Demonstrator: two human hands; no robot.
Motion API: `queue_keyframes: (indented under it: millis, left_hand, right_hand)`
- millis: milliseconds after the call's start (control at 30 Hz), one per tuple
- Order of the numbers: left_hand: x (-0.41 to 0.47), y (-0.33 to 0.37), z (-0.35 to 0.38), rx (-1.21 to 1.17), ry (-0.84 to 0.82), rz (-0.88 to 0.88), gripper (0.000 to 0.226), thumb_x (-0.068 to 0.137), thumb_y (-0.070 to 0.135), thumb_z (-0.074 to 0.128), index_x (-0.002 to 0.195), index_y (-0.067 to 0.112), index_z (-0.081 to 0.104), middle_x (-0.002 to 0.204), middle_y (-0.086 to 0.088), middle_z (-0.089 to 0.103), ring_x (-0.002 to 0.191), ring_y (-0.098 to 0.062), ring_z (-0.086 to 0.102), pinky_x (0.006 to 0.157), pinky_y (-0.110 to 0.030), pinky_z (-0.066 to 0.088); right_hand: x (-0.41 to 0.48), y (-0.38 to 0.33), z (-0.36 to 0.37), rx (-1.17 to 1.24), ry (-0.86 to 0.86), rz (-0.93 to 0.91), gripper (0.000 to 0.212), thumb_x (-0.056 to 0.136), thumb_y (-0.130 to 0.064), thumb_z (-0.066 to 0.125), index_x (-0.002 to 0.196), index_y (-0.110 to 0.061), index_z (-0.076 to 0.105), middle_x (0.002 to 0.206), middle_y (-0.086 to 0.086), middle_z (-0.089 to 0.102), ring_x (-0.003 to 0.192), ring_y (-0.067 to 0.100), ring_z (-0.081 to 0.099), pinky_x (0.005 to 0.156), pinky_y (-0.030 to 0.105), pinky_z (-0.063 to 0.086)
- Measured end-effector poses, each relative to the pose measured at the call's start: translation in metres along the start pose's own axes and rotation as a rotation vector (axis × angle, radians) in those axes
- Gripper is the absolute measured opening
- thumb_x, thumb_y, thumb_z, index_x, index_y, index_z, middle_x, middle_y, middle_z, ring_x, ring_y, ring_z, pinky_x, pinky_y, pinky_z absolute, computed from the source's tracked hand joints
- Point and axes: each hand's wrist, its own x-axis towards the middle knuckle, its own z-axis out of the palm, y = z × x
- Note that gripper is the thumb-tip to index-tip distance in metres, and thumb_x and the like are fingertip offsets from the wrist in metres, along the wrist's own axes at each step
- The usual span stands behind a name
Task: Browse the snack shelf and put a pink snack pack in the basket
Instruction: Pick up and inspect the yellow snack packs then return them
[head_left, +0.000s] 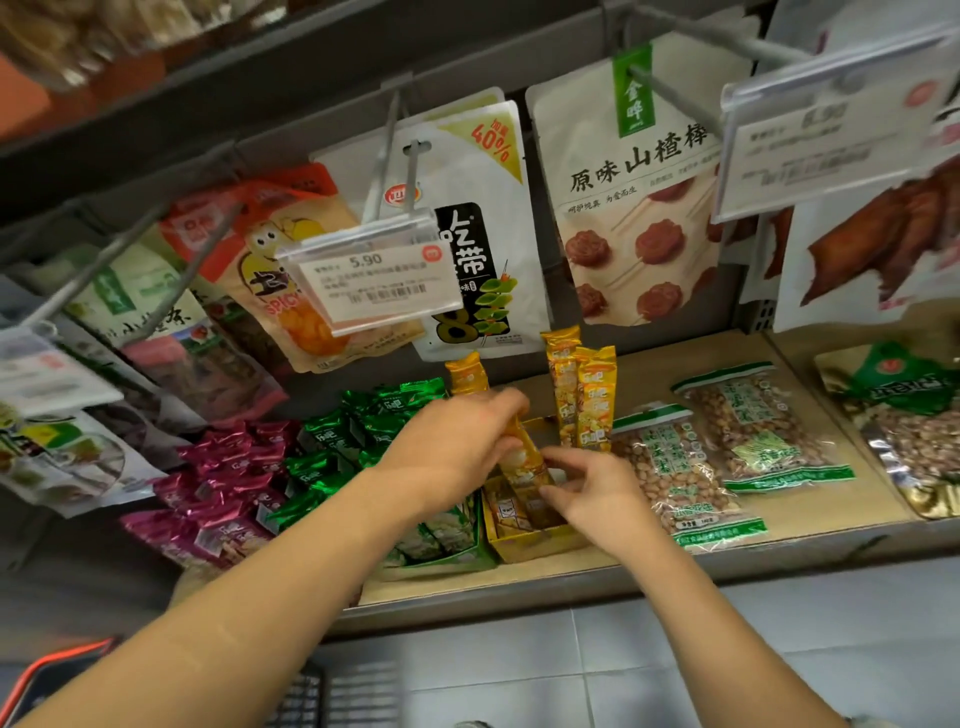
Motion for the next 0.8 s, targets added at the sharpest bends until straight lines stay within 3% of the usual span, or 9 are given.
queue_keyframes:
  millis: [100, 167, 200, 267, 367, 433, 600, 667, 800]
  left_hand:
    - [-0.025, 0.008, -0.010, -0.053, 0.134, 0.043, 0.037, 0.098, 0.032, 0.051, 0.134, 0.022, 0.046, 0.128, -0.001, 0.058, 0.108, -0.026, 0.060, 0.087, -0.038, 0.051]
    - [-0.040, 0.014, -0.018, -0.068, 0.219, 0.098, 0.037, 0.096, 0.025, 0.057, 0.131, 0.016, 0.052, 0.125, -0.002, 0.060, 0.107, -0.024, 0.062, 0.087, -0.035, 0.052]
    - [-0.046, 0.017, -0.022, -0.076, 0.239, 0.115, 0.036, 0.094, 0.022, 0.060, 0.129, 0.015, 0.055, 0.123, -0.003, 0.061, 0.106, -0.024, 0.063, 0.086, -0.036, 0.054]
    - [-0.055, 0.023, -0.027, -0.095, 0.253, 0.145, 0.035, 0.091, 0.020, 0.065, 0.125, 0.013, 0.058, 0.121, -0.005, 0.063, 0.104, -0.025, 0.065, 0.082, -0.038, 0.056]
    - [-0.065, 0.026, -0.030, -0.147, 0.258, 0.168, 0.035, 0.089, 0.021, 0.068, 0.122, 0.014, 0.060, 0.117, -0.003, 0.065, 0.101, -0.023, 0.066, 0.080, -0.036, 0.058]
    - [-0.070, 0.027, -0.029, -0.193, 0.254, 0.151, 0.036, 0.088, 0.023, 0.068, 0.123, 0.018, 0.060, 0.118, 0.001, 0.065, 0.101, -0.019, 0.065, 0.083, -0.033, 0.056]
    - [-0.067, 0.032, -0.033, -0.321, 0.321, 0.045, 0.041, 0.087, 0.032, 0.068, 0.126, 0.031, 0.053, 0.116, 0.012, 0.064, 0.103, -0.008, 0.061, 0.089, -0.027, 0.052]
    - [-0.134, 0.048, -0.072, -0.394, 0.444, -0.010, 0.041, 0.085, 0.035, 0.070, 0.122, 0.034, 0.051, 0.108, 0.013, 0.066, 0.094, -0.007, 0.063, 0.082, -0.031, 0.054]
    - [-0.125, 0.054, -0.080, -0.593, 0.476, -0.070, 0.034, 0.077, 0.032, 0.078, 0.109, 0.025, 0.069, 0.094, 0.012, 0.071, 0.086, -0.002, 0.066, 0.079, -0.026, 0.055]
  right_hand:
    - [-0.005, 0.008, -0.013, 0.149, 0.257, -0.031, 0.017, 0.080, -0.021, 0.076, 0.083, -0.034, 0.066, 0.079, -0.012, 0.067, 0.072, 0.003, 0.063, 0.071, 0.030, 0.055]
    - [-0.001, 0.010, -0.020, 0.017, 0.444, -0.006, 0.024, 0.079, -0.034, 0.077, 0.098, -0.028, 0.063, 0.088, -0.003, 0.064, 0.081, 0.017, 0.062, 0.068, 0.033, 0.049]
    - [0.005, 0.010, -0.021, -0.093, 0.461, 0.042, 0.046, 0.078, -0.042, 0.077, 0.115, -0.022, 0.060, 0.101, 0.004, 0.062, 0.092, 0.023, 0.060, 0.073, 0.034, 0.048]
    - [0.019, 0.007, -0.023, -0.214, 0.392, 0.157, 0.072, 0.077, -0.051, 0.075, 0.133, -0.014, 0.050, 0.120, 0.014, 0.056, 0.111, 0.032, 0.056, 0.084, 0.041, 0.048]
    - [0.029, 0.001, -0.021, -0.250, 0.365, 0.146, 0.041, 0.081, -0.044, 0.073, 0.105, -0.015, 0.058, 0.105, 0.011, 0.062, 0.097, 0.032, 0.061, 0.071, 0.036, 0.047]
    - [0.026, 0.000, -0.016, -0.257, 0.431, 0.078, 0.031, 0.080, -0.036, 0.074, 0.098, -0.016, 0.059, 0.099, 0.009, 0.062, 0.089, 0.031, 0.061, 0.069, 0.035, 0.047]
    - [0.020, -0.009, -0.015, -0.284, 0.494, -0.038, 0.054, 0.080, -0.029, 0.077, 0.126, -0.011, 0.057, 0.116, 0.011, 0.056, 0.102, 0.030, 0.059, 0.082, 0.040, 0.048]
    - [-0.038, -0.055, -0.028, -0.341, 0.456, -0.104, 0.060, 0.079, -0.032, 0.078, 0.130, -0.013, 0.053, 0.121, 0.011, 0.054, 0.107, 0.032, 0.058, 0.086, 0.041, 0.048]
    - [-0.033, -0.055, -0.047, -0.378, 0.334, 0.051, 0.073, 0.076, -0.044, 0.078, 0.136, -0.021, 0.044, 0.127, 0.012, 0.048, 0.113, 0.034, 0.055, 0.091, 0.045, 0.049]
